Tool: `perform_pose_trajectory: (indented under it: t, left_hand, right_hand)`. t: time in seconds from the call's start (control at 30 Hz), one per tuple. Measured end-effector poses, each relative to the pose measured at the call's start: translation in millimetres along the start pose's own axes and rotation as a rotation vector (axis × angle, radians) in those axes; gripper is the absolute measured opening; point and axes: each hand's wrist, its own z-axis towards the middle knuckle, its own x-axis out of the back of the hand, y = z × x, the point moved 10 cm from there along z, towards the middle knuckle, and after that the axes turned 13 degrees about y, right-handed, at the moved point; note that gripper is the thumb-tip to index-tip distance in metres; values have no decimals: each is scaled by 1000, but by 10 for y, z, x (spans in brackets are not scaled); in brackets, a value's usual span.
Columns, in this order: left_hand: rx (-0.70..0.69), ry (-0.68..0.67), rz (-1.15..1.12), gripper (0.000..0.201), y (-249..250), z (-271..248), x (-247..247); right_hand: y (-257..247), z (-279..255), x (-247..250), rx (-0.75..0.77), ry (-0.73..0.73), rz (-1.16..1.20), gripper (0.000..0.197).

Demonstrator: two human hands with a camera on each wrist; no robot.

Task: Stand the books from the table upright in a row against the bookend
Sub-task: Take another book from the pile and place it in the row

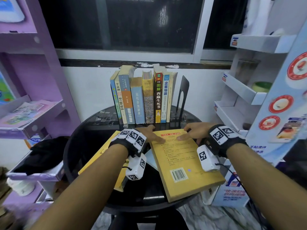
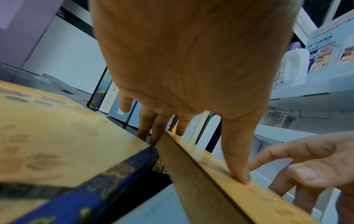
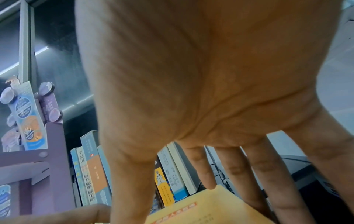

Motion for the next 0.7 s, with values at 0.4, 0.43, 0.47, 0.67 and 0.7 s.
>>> perform_pose_trajectory:
  t: [0.4, 0.43, 0.47, 0.67, 0.7]
  left_hand:
    - [-151, 86, 64, 84, 215, -12, 91]
    - [-177, 112, 58, 79, 264, -18, 124]
    - [-197, 134, 45, 76, 308, -29, 161]
    - [-227, 195, -136, 76, 438, -75, 353]
    - [-220, 204, -185, 76, 439, -76, 379]
  right_hand:
    - [40, 5, -30, -3, -30, -52, 80]
    - [34, 9, -9, 1, -23, -48, 78]
    - [28, 11, 16, 4, -14, -40, 76]
    - [72, 31, 130, -25, 56, 72, 71]
    - [86, 37, 149, -37, 76, 91, 74]
